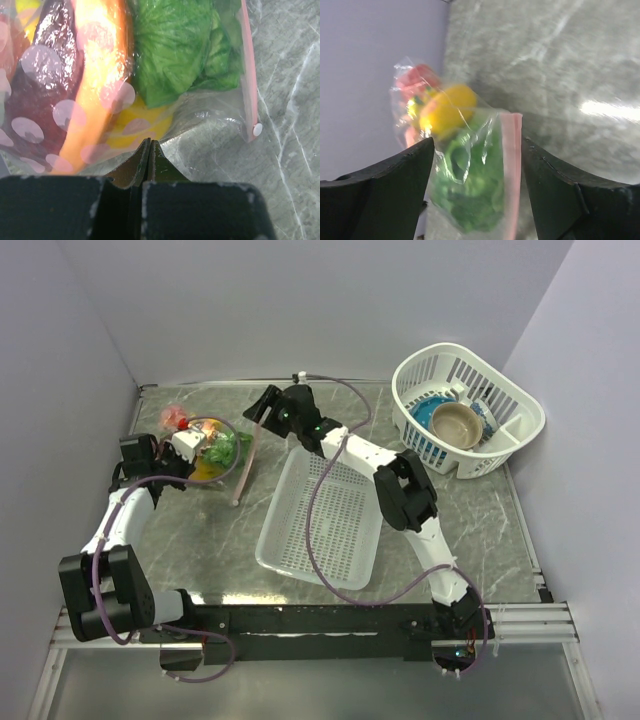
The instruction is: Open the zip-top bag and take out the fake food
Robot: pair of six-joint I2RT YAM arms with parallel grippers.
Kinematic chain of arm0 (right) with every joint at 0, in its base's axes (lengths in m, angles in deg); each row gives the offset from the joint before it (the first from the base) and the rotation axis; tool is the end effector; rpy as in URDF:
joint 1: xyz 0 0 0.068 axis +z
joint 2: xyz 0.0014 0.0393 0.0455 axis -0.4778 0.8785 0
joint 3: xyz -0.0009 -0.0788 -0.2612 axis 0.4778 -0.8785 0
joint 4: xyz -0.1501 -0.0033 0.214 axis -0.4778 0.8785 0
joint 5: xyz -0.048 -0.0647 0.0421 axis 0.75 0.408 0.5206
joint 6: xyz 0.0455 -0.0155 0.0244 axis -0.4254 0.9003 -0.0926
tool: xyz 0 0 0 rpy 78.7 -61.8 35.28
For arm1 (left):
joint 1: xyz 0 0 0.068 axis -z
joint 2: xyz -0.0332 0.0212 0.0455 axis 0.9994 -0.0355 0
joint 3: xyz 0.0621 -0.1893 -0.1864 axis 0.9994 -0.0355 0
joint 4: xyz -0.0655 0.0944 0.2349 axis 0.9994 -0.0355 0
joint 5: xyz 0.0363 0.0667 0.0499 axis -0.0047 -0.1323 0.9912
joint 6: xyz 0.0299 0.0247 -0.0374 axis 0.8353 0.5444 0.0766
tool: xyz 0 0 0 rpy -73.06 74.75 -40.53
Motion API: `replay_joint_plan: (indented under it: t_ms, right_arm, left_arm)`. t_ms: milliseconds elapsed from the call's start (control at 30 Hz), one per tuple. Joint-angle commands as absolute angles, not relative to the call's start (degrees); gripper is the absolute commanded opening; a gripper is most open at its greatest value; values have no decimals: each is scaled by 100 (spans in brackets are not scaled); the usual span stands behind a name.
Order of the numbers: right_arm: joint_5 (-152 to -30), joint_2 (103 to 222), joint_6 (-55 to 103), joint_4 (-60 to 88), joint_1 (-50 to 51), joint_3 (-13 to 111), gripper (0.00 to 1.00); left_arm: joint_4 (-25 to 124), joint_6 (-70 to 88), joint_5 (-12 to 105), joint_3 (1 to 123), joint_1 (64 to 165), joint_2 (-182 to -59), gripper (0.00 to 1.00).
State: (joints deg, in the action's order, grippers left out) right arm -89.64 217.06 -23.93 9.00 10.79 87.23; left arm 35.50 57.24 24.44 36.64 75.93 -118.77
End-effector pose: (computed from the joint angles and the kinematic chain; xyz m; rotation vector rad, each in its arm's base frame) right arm 0.4326 0.3592 0.2313 0.1986 2.0549 1.1794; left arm 0.2709 0.0395 0.2422 0.7176 2.0248 -0.1075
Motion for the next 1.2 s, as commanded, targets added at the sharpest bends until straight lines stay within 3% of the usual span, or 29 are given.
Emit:
replay_joint_plan:
  t_ms: [0,100,433,500,533,600,633,733,833,867,933,967,1033,1133,1167]
  right_arm:
    - [-9212,22109,-2744,237,1092,9198,75]
    - [-9169,22329,-2665,694,1136,9665,75]
    - [-9089,22269,-2595,750,1206,9342,68]
    - [-9115,22102,-2691,406,1224,8832,48]
    - [-9124,22084,-2752,326,1224,8778,24]
    - [-9168,22153,-2770,439,1224,8944,5]
    - [-9203,22163,-2796,536,1232,9032,0]
    - [-9221,21935,-2788,432,1267,9033,0]
    - [-8967,21619,-2822,946,1285,9304,0]
    - [-8818,21557,-2875,1184,1250,9749,0]
    - [-8616,21530,-3025,1999,1189,10339,0]
    - [-8475,21530,-3069,2283,1163,10916,0]
    - [-8219,21355,-3078,2574,1101,11211,0]
    - [-8193,20933,-3008,2698,978,11230,0]
    - [-8184,20828,-2990,2786,925,11160,0]
  left_arm:
    - [3626,5801,2220,3680,7549,-11838,1]
    - [3626,5810,2203,3707,7540,-11829,1]
    - [3626,5775,2141,3742,7522,-11829,1]
    - [3626,5792,2158,3760,7522,-11820,1]
    - [3617,5775,2159,3777,7513,-11829,1]
    - [3573,5766,2141,3803,7522,-11803,1]
    - [3565,5740,2132,3804,7513,-11751,1]
    - [3512,5679,2158,3847,7513,-11619,1]
    - [3126,5652,2037,4101,7478,-11478,19]
    - [2916,5643,1922,4337,7452,-11417,36]
    - [2432,5564,1641,4567,7364,-11137,50]
    - [2326,5520,1370,4742,7329,-11013,72]
    - [2132,5450,1149,4823,7285,-10549,87]
    - [2054,5520,709,4692,7294,-9977,89]
    - [2044,5555,552,4596,7285,-9914,95]
